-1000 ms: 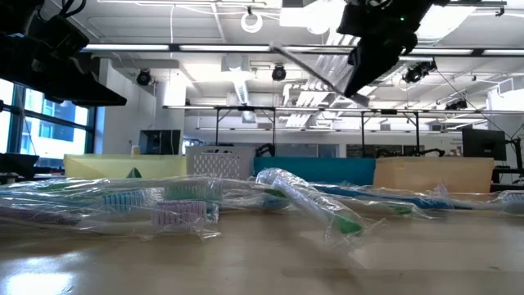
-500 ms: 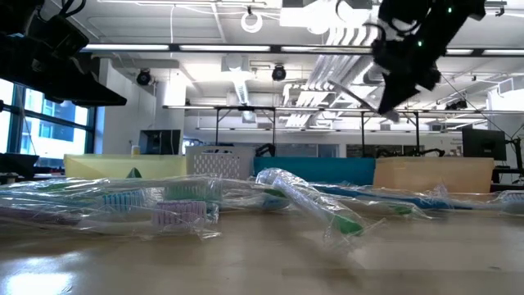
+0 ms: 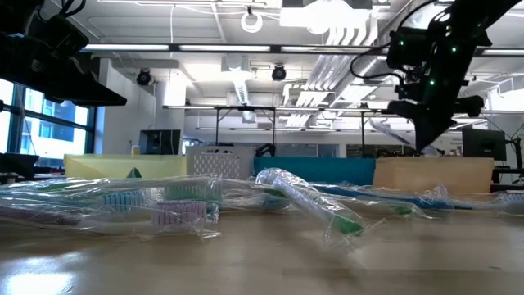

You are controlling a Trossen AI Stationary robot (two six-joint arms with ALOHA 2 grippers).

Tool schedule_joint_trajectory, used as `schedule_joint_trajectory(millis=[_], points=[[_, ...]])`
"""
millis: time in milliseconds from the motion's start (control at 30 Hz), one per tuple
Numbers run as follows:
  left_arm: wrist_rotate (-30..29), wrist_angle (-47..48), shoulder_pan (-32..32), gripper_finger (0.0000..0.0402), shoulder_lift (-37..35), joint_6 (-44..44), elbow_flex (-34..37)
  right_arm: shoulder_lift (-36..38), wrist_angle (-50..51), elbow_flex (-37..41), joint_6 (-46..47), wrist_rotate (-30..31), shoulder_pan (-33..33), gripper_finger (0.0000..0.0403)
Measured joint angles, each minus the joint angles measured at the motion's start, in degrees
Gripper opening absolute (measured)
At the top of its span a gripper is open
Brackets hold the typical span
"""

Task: Pick & Place Toothbrushes
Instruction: Put the violet toothbrush into the orange bin

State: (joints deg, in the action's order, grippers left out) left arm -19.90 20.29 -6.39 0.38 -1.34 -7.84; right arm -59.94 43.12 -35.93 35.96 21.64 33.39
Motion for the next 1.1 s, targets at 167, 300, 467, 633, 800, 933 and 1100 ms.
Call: schedule_joint_trajectory(millis=[167, 300, 467, 633, 800, 933, 1100], points=[[-0.07, 0.0, 0.01, 0.0136, 0.0, 0.0, 0.0, 0.0, 0.07, 1.91, -0.02, -0.94, 1.82, 0.0003], [-0.15, 0.0, 0.02, 0.0136, 0.0, 0.0, 0.0, 0.0, 0.3, 2.39, 0.25, -1.44, 2.49, 0.0003], [-0.17, 0.0, 0.01, 0.0136, 0.0, -0.01, 0.0, 0.0, 0.21, 2.37, 0.5, -3.76, 3.5, 0.0003], [-0.17, 0.0, 0.0, 0.0136, 0.0, -0.02, 0.0, -0.02, 0.22, 2.37, 0.48, -3.62, 4.26, 0.0004], [-0.17, 0.0, 0.02, 0.0136, 0.0, -0.02, 0.0, -0.02, 0.19, 2.37, 0.38, -3.62, 4.28, 0.002], [-0.17, 0.0, 0.0, 0.0136, 0.0, -0.39, 0.0, -0.02, 0.0, 2.37, 0.27, -3.62, 4.28, 0.0037], [-0.17, 0.0, 0.02, 0.0136, 0.0, -0.39, 0.0, -0.02, -0.05, 2.35, 0.25, -3.62, 4.28, 0.0062]])
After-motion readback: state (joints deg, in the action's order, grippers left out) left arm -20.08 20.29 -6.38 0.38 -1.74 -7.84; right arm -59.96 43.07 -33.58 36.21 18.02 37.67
